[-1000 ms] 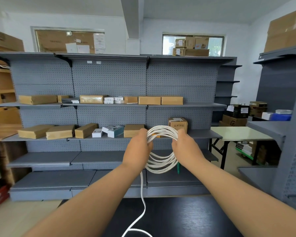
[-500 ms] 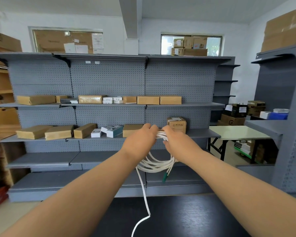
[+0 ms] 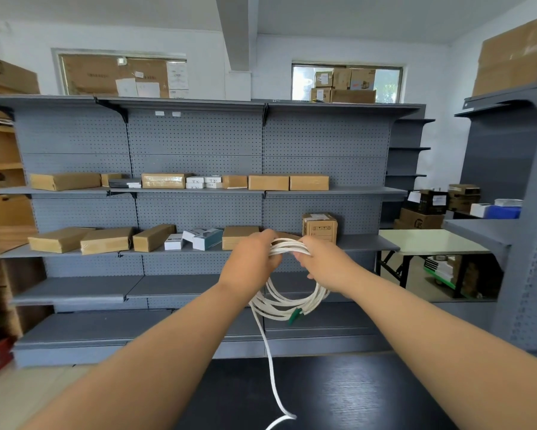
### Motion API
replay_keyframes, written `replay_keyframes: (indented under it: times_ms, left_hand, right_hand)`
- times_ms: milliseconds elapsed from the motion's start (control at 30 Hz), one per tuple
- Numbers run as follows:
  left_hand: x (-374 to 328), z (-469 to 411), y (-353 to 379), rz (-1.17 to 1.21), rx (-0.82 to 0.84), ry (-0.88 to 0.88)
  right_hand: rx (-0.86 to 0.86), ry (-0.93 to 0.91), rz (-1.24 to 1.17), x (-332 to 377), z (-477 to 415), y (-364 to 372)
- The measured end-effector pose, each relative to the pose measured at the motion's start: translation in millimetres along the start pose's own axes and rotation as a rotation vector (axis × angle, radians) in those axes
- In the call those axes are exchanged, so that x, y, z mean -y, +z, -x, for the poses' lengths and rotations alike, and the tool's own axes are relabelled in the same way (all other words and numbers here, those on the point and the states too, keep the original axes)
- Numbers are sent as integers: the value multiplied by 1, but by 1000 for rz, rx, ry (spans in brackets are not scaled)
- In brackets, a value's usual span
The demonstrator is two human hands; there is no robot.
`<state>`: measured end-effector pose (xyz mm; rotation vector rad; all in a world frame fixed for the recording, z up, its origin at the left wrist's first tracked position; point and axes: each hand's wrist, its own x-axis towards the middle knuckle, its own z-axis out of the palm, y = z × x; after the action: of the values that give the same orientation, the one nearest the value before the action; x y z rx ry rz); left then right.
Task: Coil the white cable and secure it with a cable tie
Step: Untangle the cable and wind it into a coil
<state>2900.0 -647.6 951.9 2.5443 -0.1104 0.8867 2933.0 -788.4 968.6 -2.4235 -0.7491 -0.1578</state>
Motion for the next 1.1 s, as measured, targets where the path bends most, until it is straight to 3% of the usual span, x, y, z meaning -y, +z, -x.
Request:
replay_keyframes:
  times_ms: [333,533,800,933,1100]
  left_hand:
    - [2,8,7,416,4,-166]
    - [3,0,1,157,-21,12]
    - [-3,-13,-8,-182,109,237]
    - [-5,-7,-10,-114,80,145]
    - [-4,6,-3,91,46,-24]
  right_hand:
    - [-212,108,-413,-10,2,2]
    - [-173,42,-241,-11,4,-3]
    - [-67,-128,159,-4,0,-7]
    - [-95,-129,245,-4,2,-7]
    - [-178,-64,187,-8,2,-5]
